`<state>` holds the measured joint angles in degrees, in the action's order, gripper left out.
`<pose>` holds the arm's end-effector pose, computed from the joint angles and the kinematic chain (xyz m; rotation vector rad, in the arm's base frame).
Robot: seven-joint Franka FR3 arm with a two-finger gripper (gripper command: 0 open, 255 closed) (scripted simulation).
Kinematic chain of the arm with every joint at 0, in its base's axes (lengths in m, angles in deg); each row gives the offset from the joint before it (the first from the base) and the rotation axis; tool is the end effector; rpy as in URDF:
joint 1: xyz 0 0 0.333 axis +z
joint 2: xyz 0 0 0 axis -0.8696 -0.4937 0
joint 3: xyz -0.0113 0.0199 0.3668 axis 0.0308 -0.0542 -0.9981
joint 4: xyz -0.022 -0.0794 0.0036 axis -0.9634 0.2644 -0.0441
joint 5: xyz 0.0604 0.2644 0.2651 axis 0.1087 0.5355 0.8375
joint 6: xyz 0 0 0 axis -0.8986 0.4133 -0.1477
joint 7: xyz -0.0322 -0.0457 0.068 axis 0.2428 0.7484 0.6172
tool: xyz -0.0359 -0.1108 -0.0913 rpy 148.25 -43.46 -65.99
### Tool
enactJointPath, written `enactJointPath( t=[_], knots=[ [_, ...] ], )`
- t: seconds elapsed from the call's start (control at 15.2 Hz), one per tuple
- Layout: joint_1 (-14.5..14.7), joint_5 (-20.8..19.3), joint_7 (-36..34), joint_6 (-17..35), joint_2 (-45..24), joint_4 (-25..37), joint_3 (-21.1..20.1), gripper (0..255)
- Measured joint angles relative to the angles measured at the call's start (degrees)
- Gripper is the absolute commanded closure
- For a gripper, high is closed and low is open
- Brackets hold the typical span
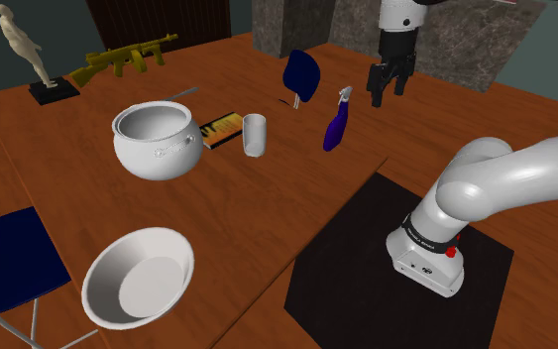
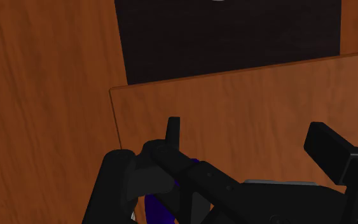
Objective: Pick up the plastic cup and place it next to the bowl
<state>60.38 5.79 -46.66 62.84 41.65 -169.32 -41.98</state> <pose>0.2279 -0.0312 0.5467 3.0544 -0.2385 -0.3056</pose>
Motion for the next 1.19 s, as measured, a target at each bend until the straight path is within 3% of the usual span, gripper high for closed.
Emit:
enactJointPath(
  t=[0.2, 0.73, 1.19],
  knots=[
    [0.3, 0.5, -0.6, 2.3, -1.3, -0.4, -0.4, 0],
    [2.0, 2.5, -4.3, 18.6, -13.3, -0.7, -2.8, 0],
    [3.2, 3.2, -7.2, 29.9, -25.9, 4.5, -4.9, 0]
  ],
)
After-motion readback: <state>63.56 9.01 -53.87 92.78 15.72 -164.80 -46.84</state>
